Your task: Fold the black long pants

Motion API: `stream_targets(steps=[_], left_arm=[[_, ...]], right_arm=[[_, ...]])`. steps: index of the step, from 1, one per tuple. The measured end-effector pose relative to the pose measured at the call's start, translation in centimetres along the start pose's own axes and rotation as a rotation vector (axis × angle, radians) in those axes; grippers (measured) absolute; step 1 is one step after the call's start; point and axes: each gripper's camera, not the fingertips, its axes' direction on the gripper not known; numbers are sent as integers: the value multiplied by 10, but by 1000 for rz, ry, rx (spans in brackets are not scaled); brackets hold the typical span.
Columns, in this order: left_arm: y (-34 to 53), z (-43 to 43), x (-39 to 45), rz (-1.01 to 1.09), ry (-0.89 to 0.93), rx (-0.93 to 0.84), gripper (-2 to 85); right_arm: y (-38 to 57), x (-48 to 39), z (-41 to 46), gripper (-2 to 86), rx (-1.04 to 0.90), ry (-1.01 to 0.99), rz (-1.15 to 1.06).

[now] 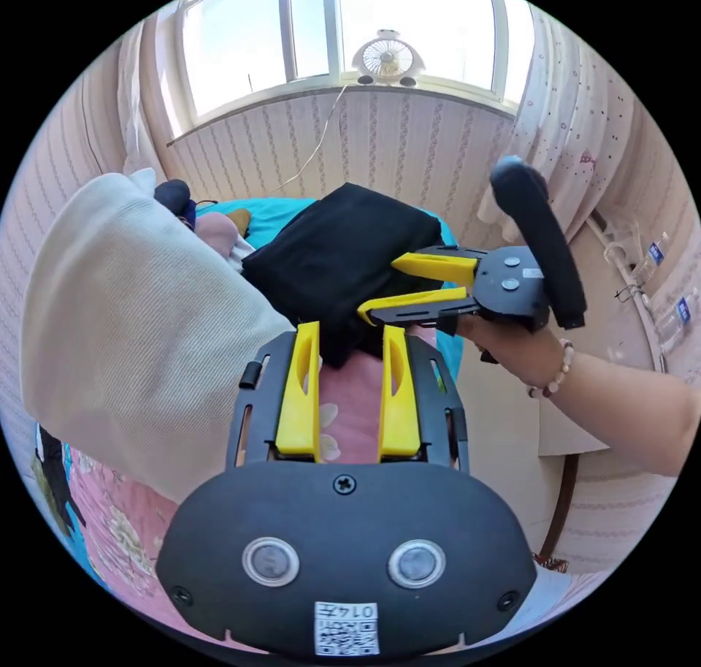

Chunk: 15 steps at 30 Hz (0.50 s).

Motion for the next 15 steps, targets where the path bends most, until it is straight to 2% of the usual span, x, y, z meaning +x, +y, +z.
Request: stream_targets(steps=[2,7,11,15], left_arm=[[-17,28,-1,-22,-81,-65,119],[-30,45,-15,-87,-38,-66,101],[-24,18,-38,-142,124,22,45],[-17,-33,-38,-101,176,122,8]], right_arm=[[3,5,4,151,-9,19,-1],[14,44,2,103,13,-93,72],[18,69,-16,65,22,-291,149],[22,61,-65,29,105,-226,87]])
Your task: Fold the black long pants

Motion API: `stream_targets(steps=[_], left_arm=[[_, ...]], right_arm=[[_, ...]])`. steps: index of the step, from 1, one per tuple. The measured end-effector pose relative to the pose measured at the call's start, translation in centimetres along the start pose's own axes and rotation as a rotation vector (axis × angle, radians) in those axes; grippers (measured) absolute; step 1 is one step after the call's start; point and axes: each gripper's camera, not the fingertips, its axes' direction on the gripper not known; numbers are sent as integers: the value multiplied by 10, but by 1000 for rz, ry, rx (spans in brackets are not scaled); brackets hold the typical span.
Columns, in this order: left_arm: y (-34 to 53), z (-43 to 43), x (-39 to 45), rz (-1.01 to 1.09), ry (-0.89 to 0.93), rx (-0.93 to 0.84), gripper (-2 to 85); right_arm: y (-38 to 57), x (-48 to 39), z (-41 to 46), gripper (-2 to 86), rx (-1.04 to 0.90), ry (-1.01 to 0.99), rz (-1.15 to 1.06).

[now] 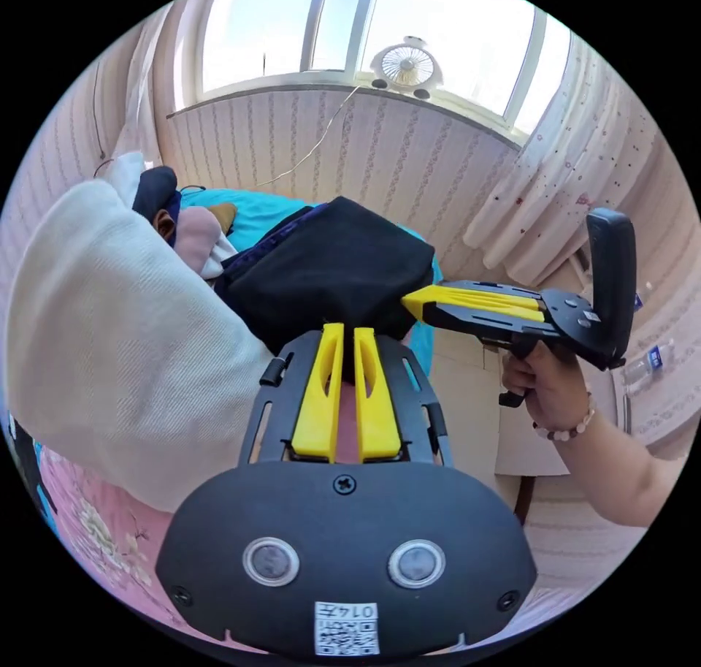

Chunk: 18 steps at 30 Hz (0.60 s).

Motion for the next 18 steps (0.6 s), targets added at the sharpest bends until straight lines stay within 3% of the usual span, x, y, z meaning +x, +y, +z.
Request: stream_targets(steps=[6,10,18], left_arm=[[51,-137,13,31,268,304,-6],[119,-242,4,20,372,487,-8],[273,-432,-85,-199,186,762,-9]], right_arm=[[27,-24,-111,3,254,-173,40],[56,-83,-175,-3,399,-330,-54],[22,-265,-142,-4,378,-753,-328]])
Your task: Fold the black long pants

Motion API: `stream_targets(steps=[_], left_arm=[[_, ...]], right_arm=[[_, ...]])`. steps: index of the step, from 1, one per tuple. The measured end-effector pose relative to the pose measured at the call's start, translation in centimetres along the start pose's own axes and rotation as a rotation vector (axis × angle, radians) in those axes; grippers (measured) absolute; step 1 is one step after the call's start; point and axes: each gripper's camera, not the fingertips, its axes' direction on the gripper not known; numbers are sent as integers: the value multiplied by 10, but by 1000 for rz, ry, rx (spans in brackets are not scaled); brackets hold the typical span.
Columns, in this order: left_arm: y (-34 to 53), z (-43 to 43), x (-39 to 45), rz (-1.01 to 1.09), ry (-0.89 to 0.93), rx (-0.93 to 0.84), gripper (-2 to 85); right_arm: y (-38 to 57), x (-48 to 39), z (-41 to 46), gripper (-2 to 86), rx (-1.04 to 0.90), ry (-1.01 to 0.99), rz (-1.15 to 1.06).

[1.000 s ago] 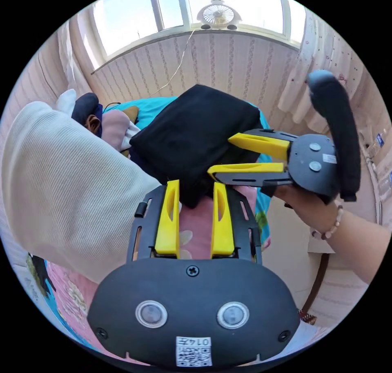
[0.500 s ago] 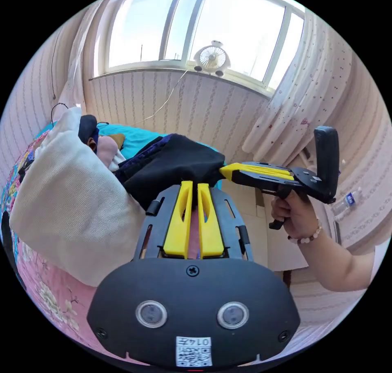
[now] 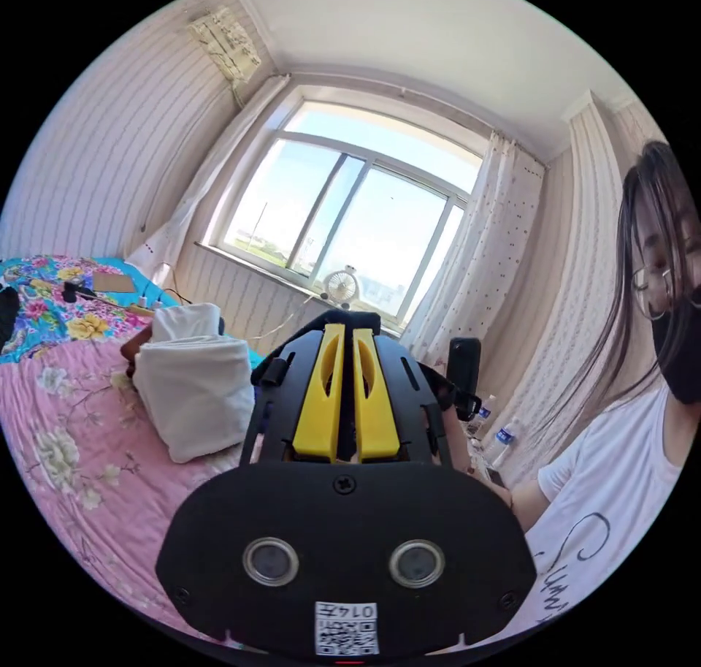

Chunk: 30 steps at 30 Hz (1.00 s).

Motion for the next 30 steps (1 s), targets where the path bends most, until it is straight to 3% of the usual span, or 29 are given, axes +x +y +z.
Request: stream_targets(steps=[5,7,9,15,21,24,27,30], left_arm=[[-38,-190,1,150,-265,142,-10],[-57,-235,6,222,-344,117,-10],[-74,-266,5,277,-413,50,-10],[-54,-286,-64,266,-466,-249,-9],[95,-251,-190,-153,-230,-311,-6],[184,-250,-240,-431,-326,-448,-5],[222,-300,-242,-433,-376,-449,-9],[230,-379,-240,-412,-605,-404,-9]], right_arm=[[-25,-62,132,-4,38,-371,-21],[-41,-99,187,-3,73,-503,-43],[-51,-127,219,-3,93,-509,-82],[-17,-143,316,-4,35,-416,52],[80,-80,366,-4,-304,-193,289],[139,-47,388,-3,-603,31,369],[166,-32,395,-3,-728,163,413],[158,-33,412,-1,-729,193,379]])
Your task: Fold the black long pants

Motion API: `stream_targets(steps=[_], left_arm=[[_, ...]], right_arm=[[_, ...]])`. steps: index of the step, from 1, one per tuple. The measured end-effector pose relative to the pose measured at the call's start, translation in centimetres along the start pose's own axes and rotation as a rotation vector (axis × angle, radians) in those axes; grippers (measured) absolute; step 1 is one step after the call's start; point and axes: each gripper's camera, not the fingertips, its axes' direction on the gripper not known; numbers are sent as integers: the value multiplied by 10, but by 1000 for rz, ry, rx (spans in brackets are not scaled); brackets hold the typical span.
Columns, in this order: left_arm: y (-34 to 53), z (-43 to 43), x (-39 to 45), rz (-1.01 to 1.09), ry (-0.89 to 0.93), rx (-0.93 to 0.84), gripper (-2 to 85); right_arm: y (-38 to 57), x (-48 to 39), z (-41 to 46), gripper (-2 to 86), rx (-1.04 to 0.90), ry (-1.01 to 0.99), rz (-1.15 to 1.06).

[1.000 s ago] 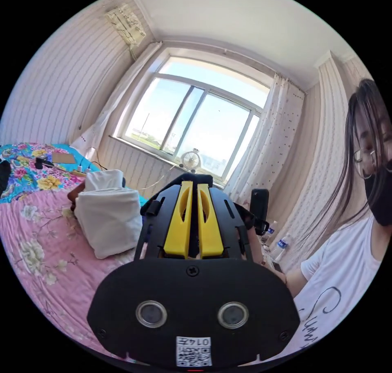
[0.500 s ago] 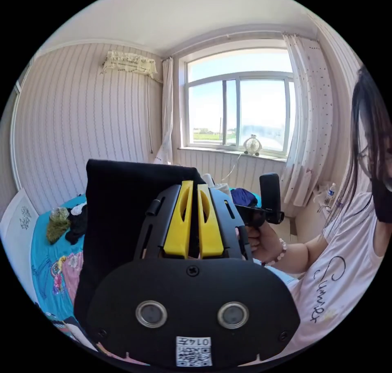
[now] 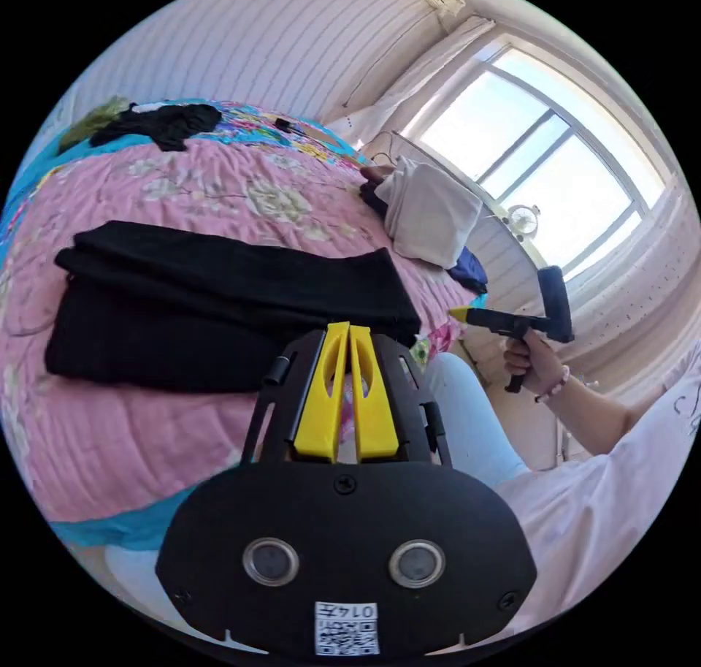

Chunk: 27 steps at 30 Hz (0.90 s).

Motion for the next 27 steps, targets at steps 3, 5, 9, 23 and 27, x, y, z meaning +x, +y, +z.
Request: stream_targets(steps=[3,5,9,23,27], left_arm=[[14,-51,-64,-145,-263,56,-6],[17,-80,-114,-244,-376,79,3],[4,-93,-160,-225,-444,87,63],[19,-77,-220,-97,-423,-114,-6],[25,-100,-230,-92,-417,-147,-7]], right_arm=[[-39,-38,30,4,-24,13,-150],[-68,-71,59,11,-44,12,-239],[-125,-166,145,90,-93,36,-499],[-160,-180,262,32,-304,23,-380],[-160,-148,193,19,-173,-73,-321]])
